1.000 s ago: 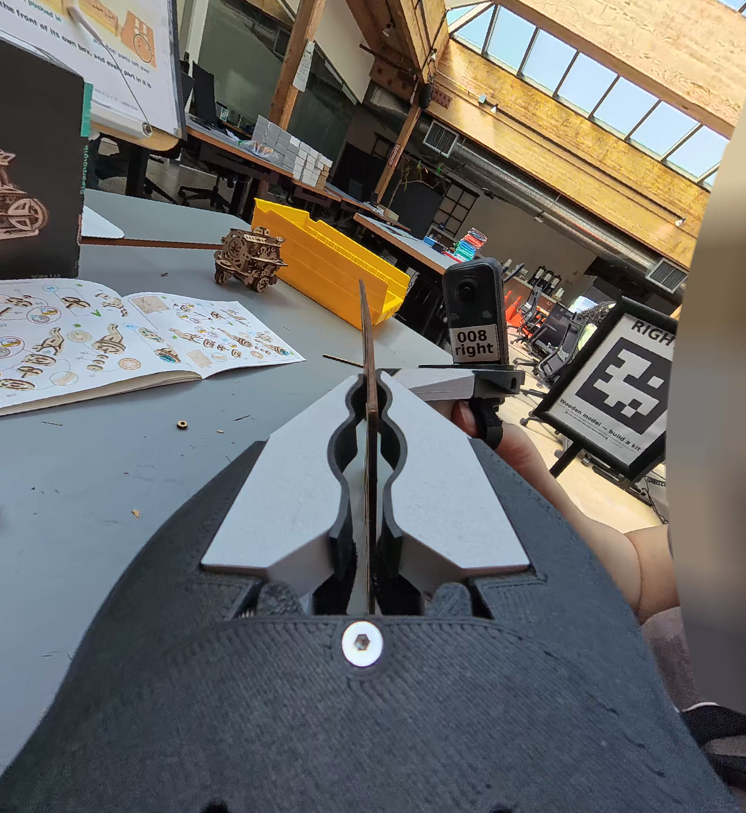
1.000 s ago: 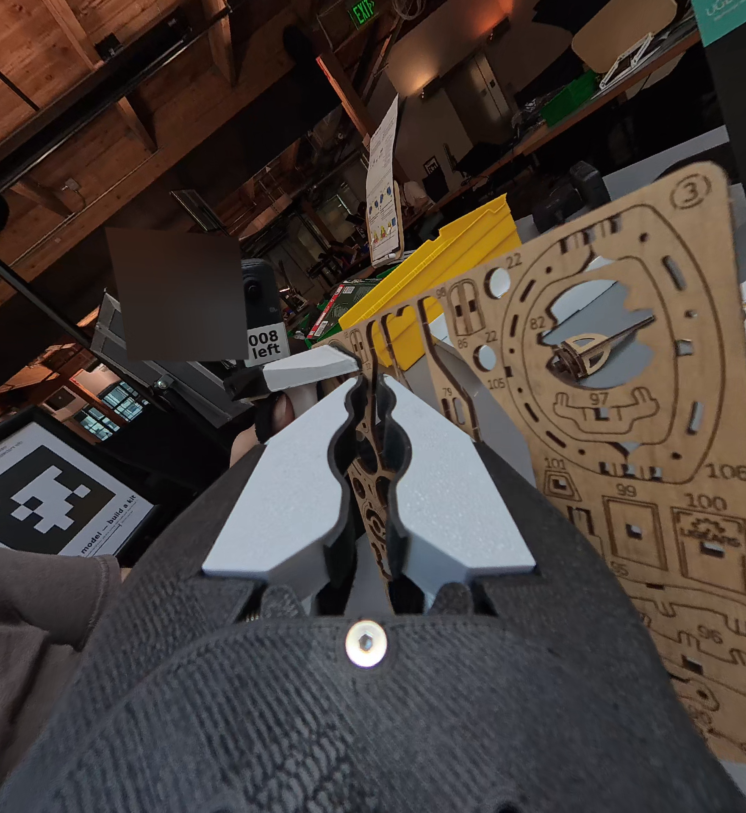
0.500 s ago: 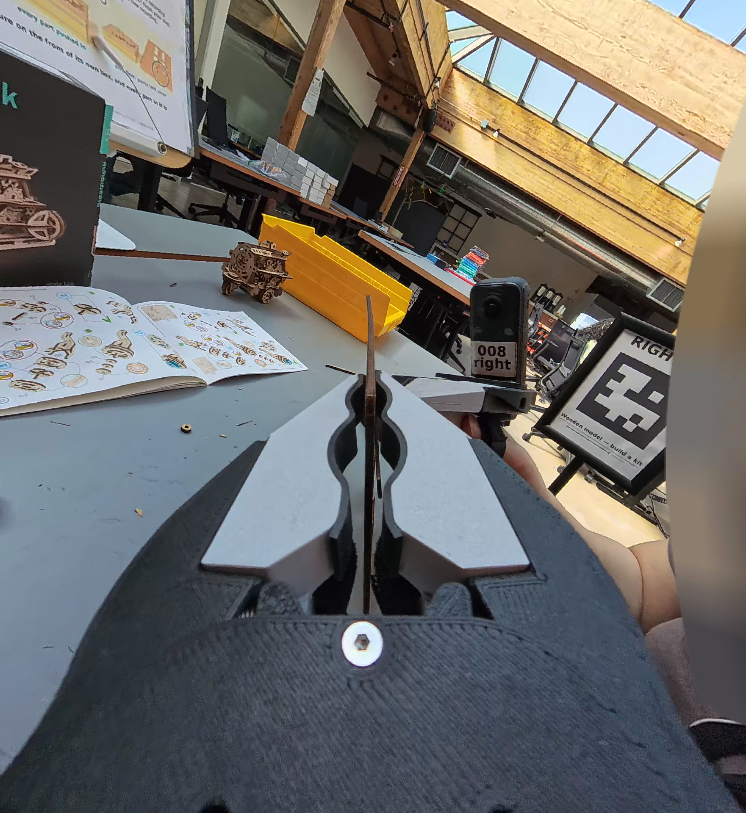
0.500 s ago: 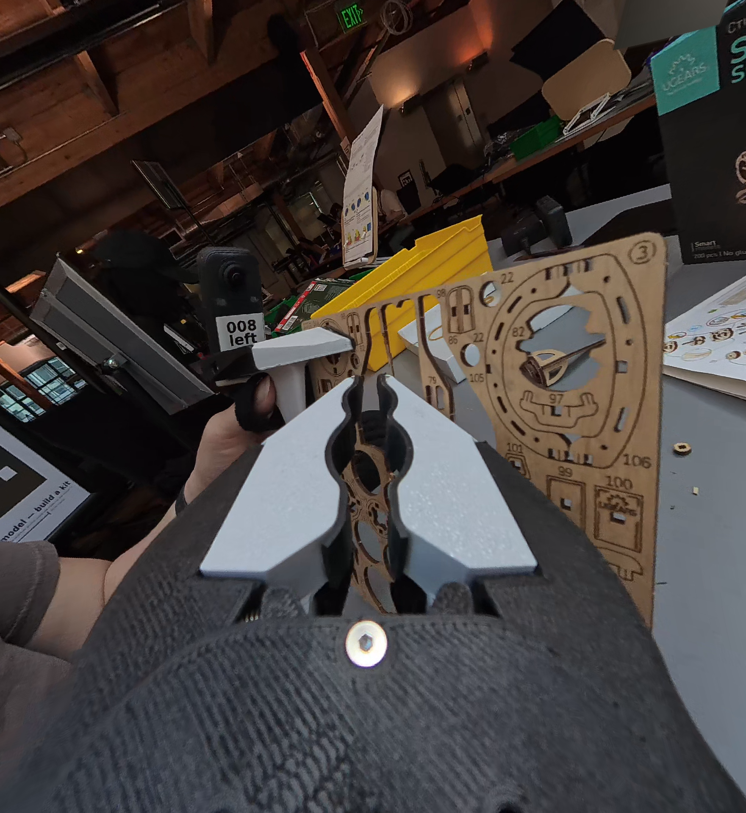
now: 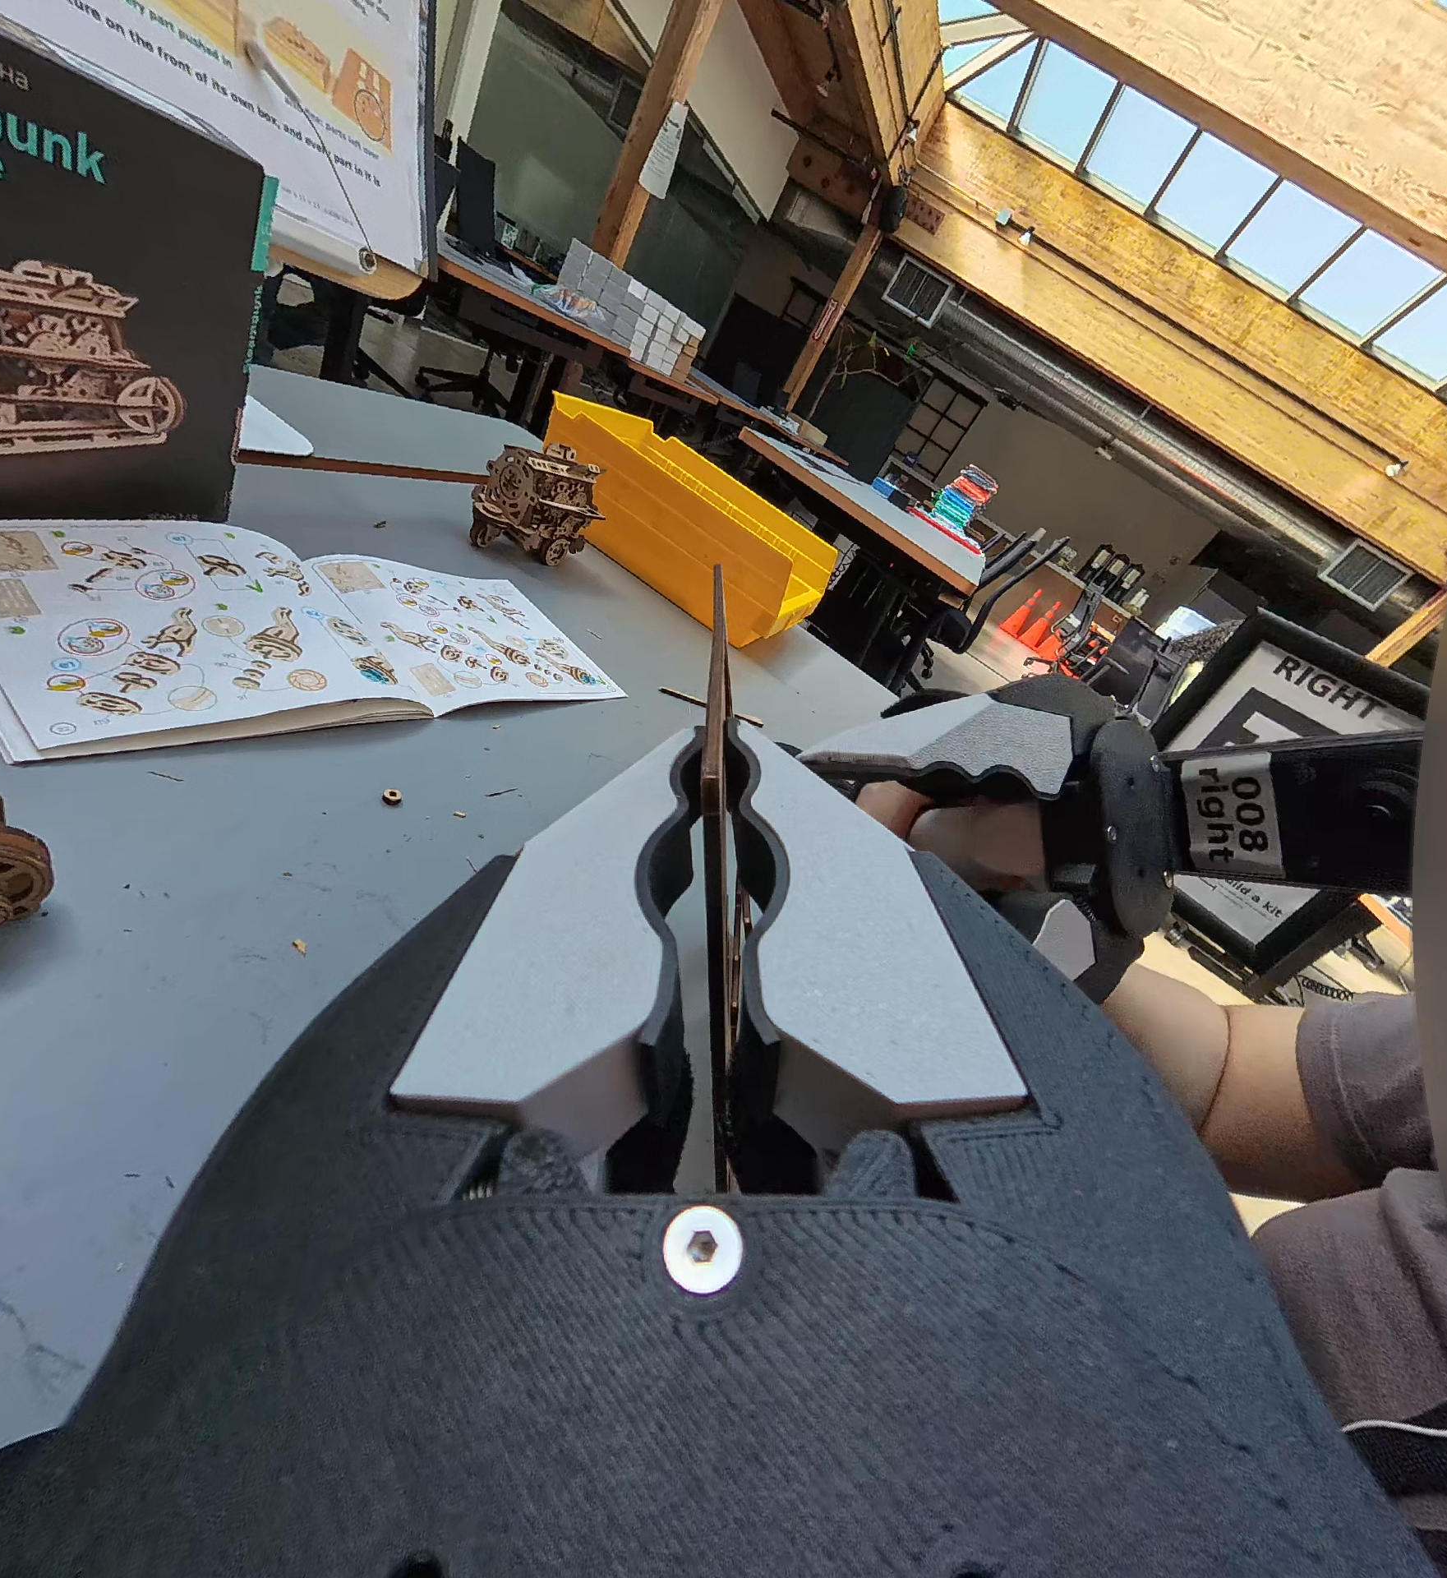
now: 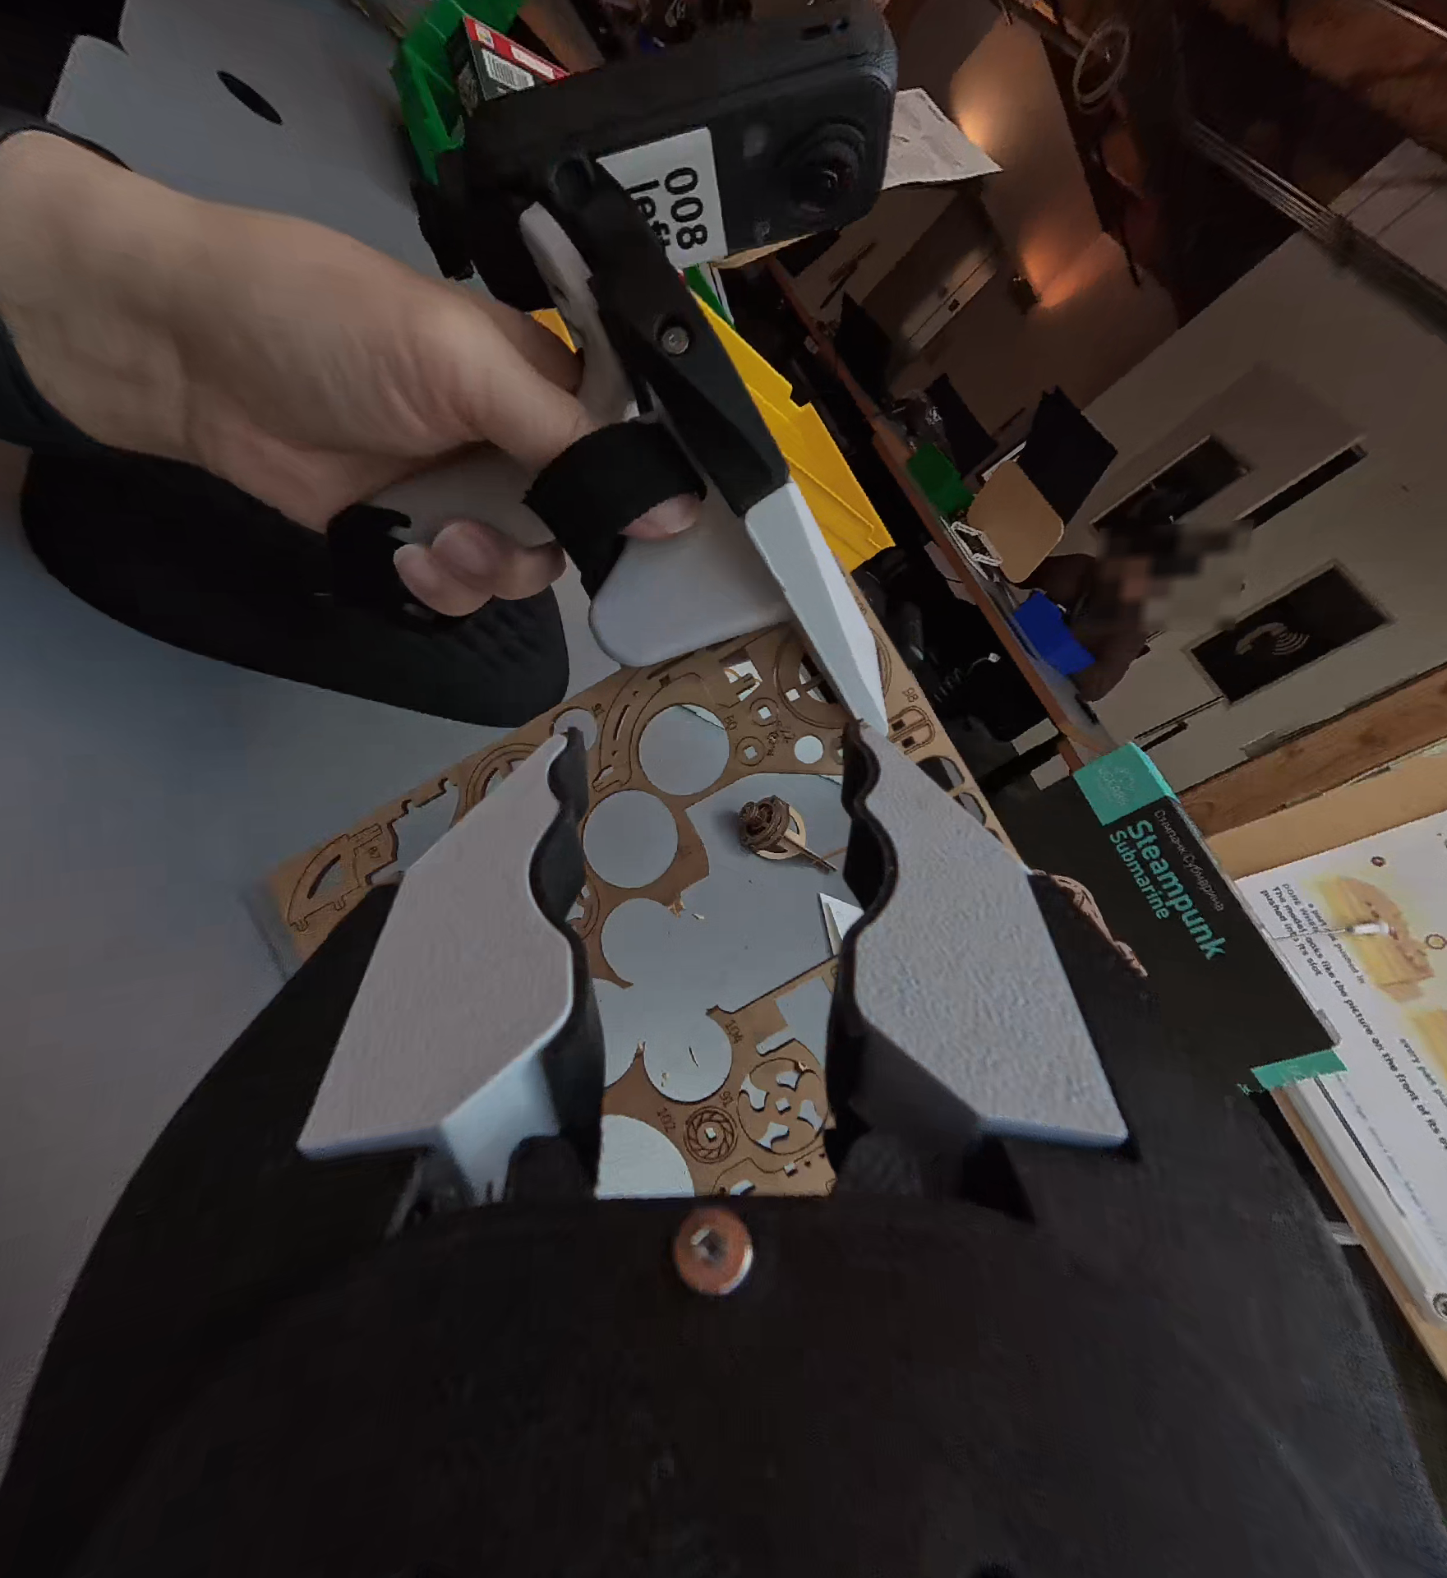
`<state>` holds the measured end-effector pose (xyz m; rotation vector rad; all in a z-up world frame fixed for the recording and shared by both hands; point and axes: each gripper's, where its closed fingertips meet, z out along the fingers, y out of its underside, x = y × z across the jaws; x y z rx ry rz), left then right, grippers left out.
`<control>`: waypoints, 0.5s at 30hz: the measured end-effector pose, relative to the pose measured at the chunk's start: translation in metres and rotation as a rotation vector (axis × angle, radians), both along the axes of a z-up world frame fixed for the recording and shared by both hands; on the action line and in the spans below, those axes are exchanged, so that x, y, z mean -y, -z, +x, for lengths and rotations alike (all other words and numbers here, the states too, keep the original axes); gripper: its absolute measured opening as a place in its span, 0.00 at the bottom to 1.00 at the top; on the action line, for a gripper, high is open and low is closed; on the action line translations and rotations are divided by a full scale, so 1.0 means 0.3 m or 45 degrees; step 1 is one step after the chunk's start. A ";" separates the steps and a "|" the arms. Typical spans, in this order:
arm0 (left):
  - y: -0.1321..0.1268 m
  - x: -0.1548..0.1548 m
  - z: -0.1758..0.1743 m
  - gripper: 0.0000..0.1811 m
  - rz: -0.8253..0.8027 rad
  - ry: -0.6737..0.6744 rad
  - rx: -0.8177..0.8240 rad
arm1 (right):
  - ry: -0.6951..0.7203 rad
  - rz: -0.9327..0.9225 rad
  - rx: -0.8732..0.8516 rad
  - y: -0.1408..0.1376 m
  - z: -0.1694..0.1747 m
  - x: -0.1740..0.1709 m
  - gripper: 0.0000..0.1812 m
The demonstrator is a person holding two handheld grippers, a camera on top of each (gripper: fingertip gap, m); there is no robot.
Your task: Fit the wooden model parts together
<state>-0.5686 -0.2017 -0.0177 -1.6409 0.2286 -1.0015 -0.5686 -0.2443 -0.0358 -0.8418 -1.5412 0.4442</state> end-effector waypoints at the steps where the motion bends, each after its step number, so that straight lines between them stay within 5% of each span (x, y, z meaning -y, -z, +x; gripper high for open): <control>1: 0.000 0.000 -0.001 0.00 0.000 -0.004 -0.002 | -0.022 0.013 0.031 0.005 -0.004 0.009 0.35; 15: 0.009 -0.007 -0.004 0.00 -0.004 -0.031 -0.036 | 0.033 0.084 0.289 0.078 -0.028 -0.028 0.43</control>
